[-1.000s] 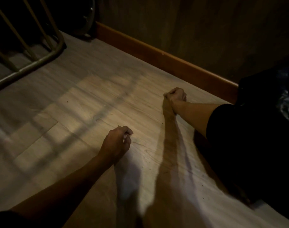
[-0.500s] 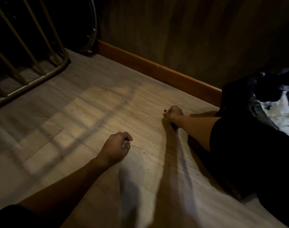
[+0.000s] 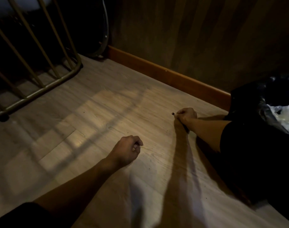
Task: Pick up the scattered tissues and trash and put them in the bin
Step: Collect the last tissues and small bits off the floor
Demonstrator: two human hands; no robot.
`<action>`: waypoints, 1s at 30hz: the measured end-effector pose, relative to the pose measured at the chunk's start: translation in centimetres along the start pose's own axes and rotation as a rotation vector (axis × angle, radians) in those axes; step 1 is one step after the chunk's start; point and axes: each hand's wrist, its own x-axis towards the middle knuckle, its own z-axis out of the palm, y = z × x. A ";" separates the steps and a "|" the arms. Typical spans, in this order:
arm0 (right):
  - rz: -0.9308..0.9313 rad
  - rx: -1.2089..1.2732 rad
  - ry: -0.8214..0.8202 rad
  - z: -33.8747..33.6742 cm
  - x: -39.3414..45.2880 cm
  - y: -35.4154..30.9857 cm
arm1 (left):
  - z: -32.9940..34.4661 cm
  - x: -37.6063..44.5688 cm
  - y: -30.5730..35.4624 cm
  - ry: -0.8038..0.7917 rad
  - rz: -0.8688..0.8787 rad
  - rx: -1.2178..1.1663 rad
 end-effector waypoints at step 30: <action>-0.358 -0.066 -0.376 -10.3 -10.3 -11.8 | -2.6 0.9 5.8 -0.033 0.130 0.108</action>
